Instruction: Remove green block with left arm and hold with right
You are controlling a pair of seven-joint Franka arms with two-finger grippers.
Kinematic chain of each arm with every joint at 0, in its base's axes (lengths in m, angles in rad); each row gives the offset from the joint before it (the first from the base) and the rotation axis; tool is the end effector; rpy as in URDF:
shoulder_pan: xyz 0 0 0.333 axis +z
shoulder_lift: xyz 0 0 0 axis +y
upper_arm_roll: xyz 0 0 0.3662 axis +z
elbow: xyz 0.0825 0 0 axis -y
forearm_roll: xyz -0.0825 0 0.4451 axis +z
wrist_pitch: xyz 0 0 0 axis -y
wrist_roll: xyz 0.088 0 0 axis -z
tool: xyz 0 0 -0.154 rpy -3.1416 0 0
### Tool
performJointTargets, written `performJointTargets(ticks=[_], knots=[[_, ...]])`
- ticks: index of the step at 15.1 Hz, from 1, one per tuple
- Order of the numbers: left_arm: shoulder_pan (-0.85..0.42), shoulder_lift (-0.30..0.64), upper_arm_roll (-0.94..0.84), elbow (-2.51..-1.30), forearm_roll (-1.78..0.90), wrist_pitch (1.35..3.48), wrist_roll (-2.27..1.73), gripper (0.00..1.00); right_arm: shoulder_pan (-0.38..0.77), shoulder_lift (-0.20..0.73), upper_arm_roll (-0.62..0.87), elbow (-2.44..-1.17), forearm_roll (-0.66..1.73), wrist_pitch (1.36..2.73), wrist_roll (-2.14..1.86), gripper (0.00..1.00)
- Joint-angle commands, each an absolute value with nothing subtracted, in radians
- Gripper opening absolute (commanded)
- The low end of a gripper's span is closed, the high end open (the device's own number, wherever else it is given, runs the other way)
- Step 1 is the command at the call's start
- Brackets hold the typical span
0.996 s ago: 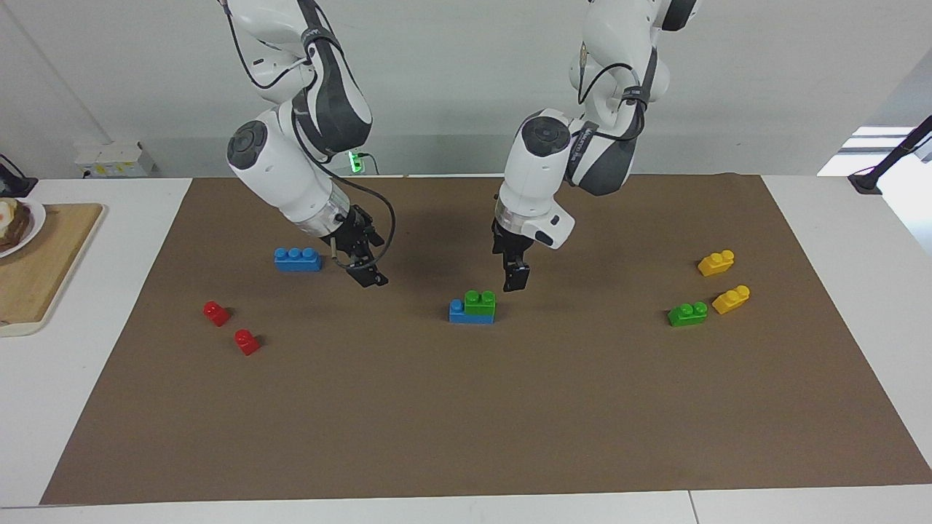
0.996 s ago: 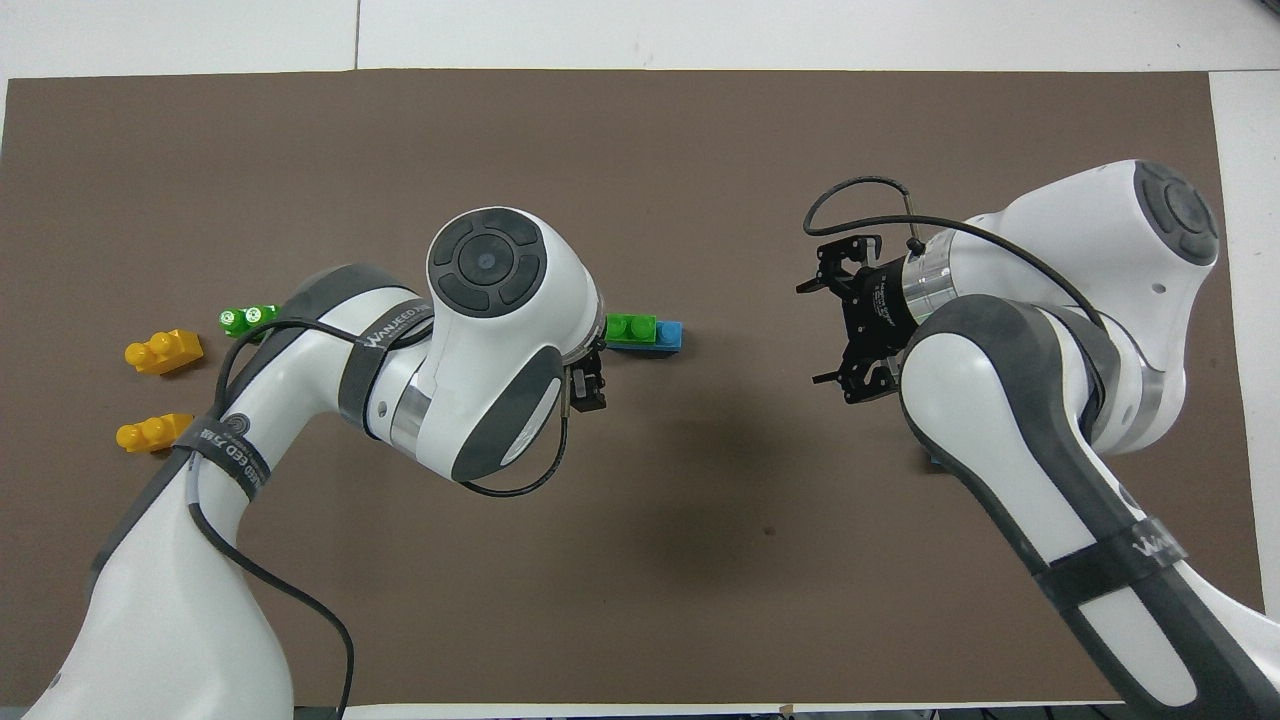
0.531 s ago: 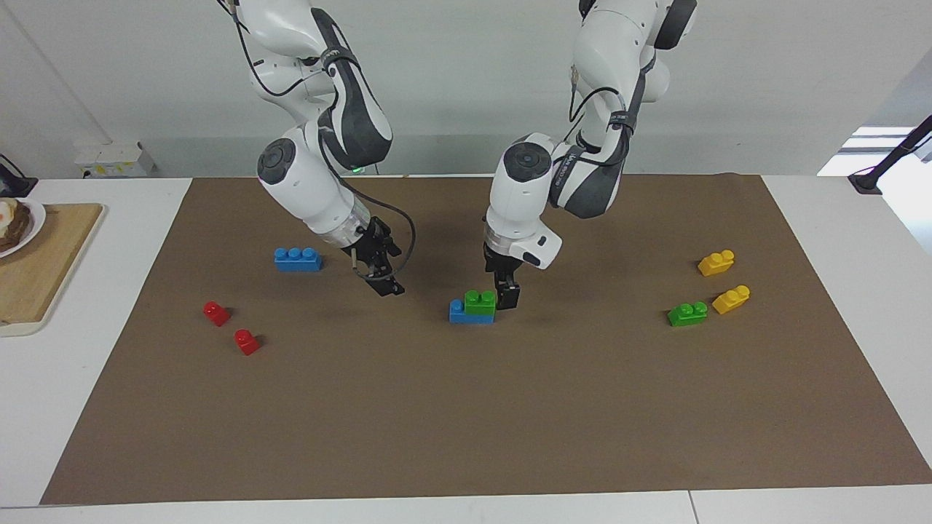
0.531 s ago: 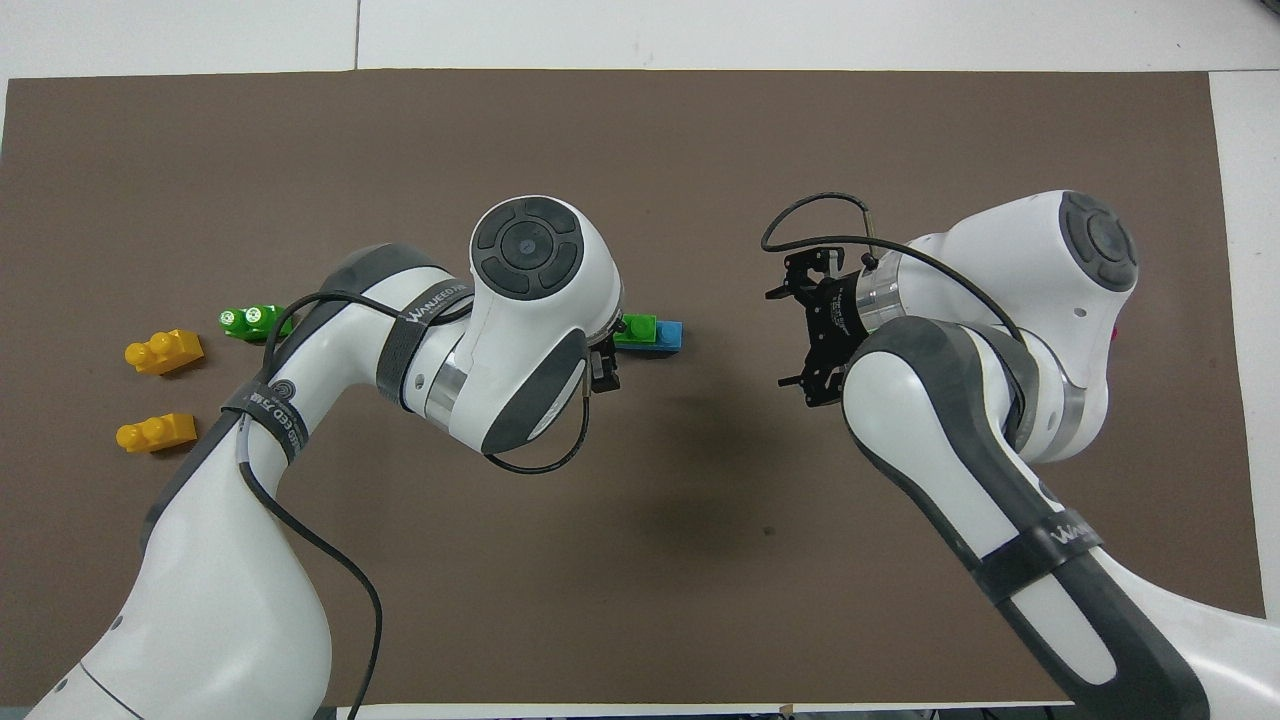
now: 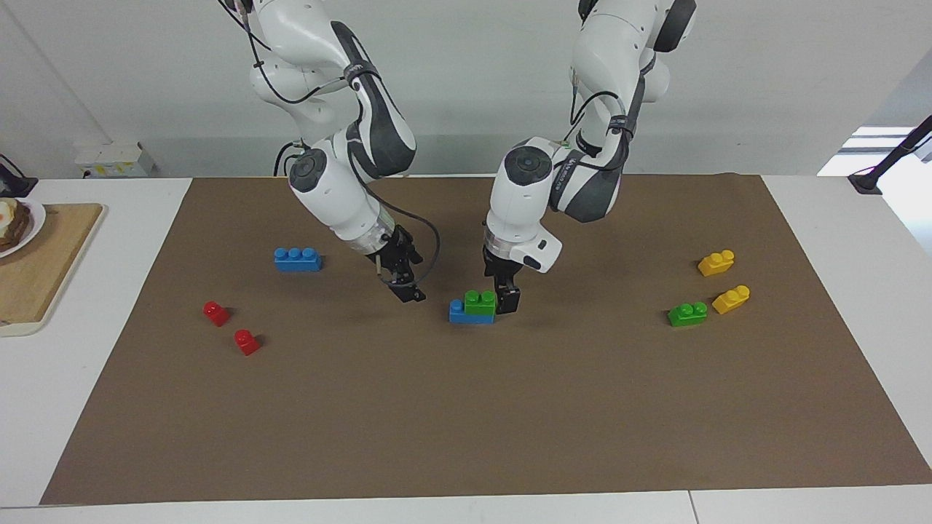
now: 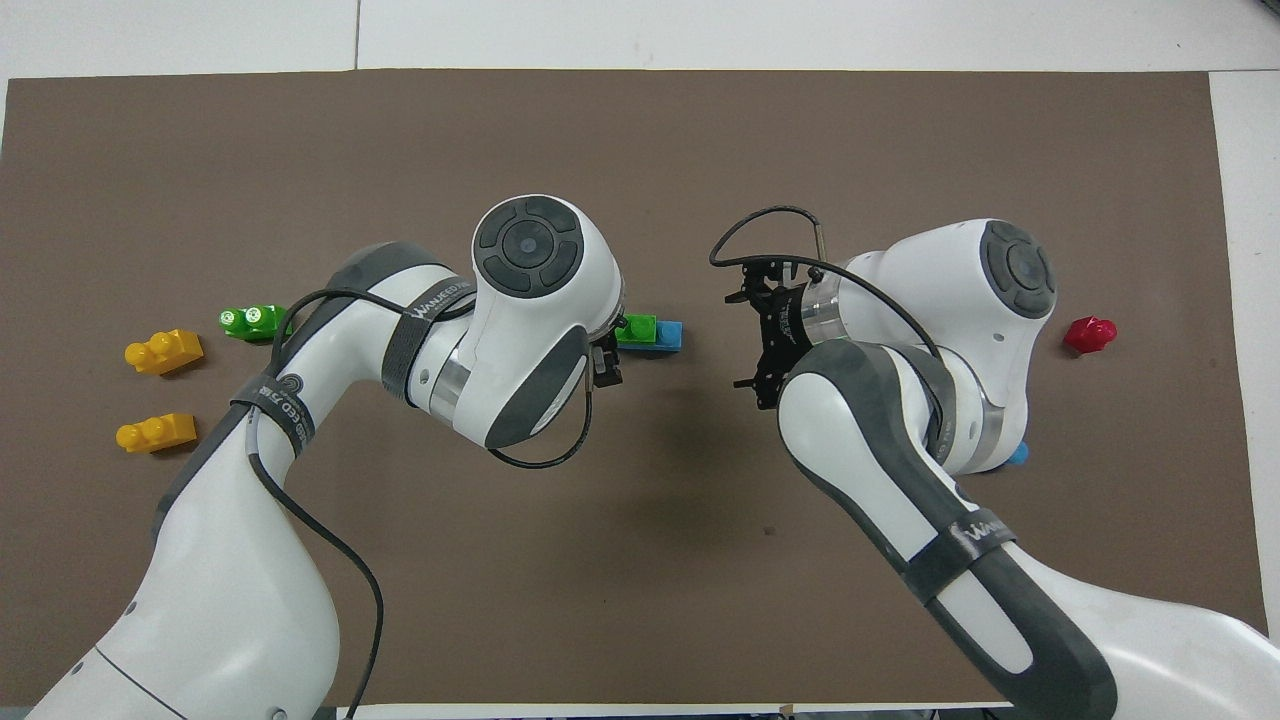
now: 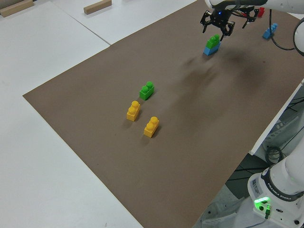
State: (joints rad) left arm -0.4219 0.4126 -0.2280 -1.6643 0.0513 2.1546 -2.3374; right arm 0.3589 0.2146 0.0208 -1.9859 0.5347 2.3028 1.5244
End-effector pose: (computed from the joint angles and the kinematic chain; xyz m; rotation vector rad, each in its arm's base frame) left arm 0.6099 -0.4387 0.3519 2.0310 2.2741 -0.0593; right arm 0.6163 0.2761 0.3400 -2.0541 1.8896 0.4014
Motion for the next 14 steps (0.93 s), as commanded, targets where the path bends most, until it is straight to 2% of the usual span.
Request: performJointTargets(ticks=[1,14], knots=[[-0.439,0.437,-0.215,-1.651,0.078,2.190,-2.362,1.00,0.388,0.256,0.020,-1.980,0.563,2.371,1.532,0.97],[-0.445,0.451,-0.215,-1.692,0.080,2.224,-2.358,1.00,0.451,0.339,0.020,-1.983,0.589,2.493,1.536,0.98]])
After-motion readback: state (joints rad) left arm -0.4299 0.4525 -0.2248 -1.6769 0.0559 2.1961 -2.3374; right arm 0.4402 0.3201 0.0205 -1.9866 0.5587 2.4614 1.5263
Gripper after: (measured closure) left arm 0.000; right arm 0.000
